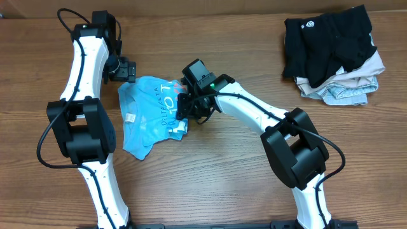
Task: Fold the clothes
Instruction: 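Grasp the folded bundle with the right gripper and lift it, then place the bundle at table center and withdraw the right gripper rightward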
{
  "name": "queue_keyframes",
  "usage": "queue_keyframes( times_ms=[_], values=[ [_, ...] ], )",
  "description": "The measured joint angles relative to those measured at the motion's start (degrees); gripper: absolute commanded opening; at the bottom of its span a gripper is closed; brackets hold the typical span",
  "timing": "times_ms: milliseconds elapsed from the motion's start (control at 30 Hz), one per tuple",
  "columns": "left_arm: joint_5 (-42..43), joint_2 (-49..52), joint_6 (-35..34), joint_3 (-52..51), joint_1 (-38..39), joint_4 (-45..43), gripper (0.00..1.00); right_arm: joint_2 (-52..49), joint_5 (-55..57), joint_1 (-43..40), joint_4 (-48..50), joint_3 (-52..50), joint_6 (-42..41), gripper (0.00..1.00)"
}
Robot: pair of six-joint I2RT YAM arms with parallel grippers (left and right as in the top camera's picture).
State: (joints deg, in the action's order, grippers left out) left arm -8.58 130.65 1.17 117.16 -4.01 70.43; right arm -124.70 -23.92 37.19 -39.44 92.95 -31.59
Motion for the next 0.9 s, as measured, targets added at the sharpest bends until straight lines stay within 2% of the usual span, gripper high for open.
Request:
queue_keyframes(
  times_ms=[133, 300, 400, 433, 533, 567, 767, 900],
  values=[
    [0.0, 0.0, 0.0, 0.0, 0.0, 0.0, 1.0, 0.0, -0.7, -1.6, -3.0, 0.0, 0.2, 0.04],
    [0.0, 0.0, 0.0, 0.0, 0.0, -0.1, 1.0, 0.0, -3.1, -9.7, -4.8, 0.1, 5.2, 0.04],
    [0.0, 0.0, 0.0, 0.0, 0.0, -0.3, 1.0, 0.0, -3.8, -16.9, -4.7, 0.5, 9.5, 0.27],
    [0.0, 0.0, 0.0, 0.0, 0.0, -0.3, 1.0, -0.1, -3.7, -19.3, -4.2, 0.8, 11.0, 0.39],
    [0.1, 0.0, 0.0, 0.0, 0.0, -0.8, 1.0, -0.1, -3.7, -26.3, -1.7, 2.2, 16.0, 0.92],
    [0.3, 0.0, 0.0, 0.0, 0.0, -1.0, 1.0, -0.1, -3.7, -28.7, -1.2, 3.0, 17.5, 1.0],
    [2.7, 0.0, 0.0, 0.0, 0.0, -1.5, 1.0, -0.2, -4.2, -36.9, -9.5, 11.9, 19.9, 1.0],
    [3.8, 0.0, 0.0, 0.0, 0.0, -1.8, 1.0, -0.2, -3.7, -36.0, -18.0, 20.4, 20.3, 1.0]
  ],
)
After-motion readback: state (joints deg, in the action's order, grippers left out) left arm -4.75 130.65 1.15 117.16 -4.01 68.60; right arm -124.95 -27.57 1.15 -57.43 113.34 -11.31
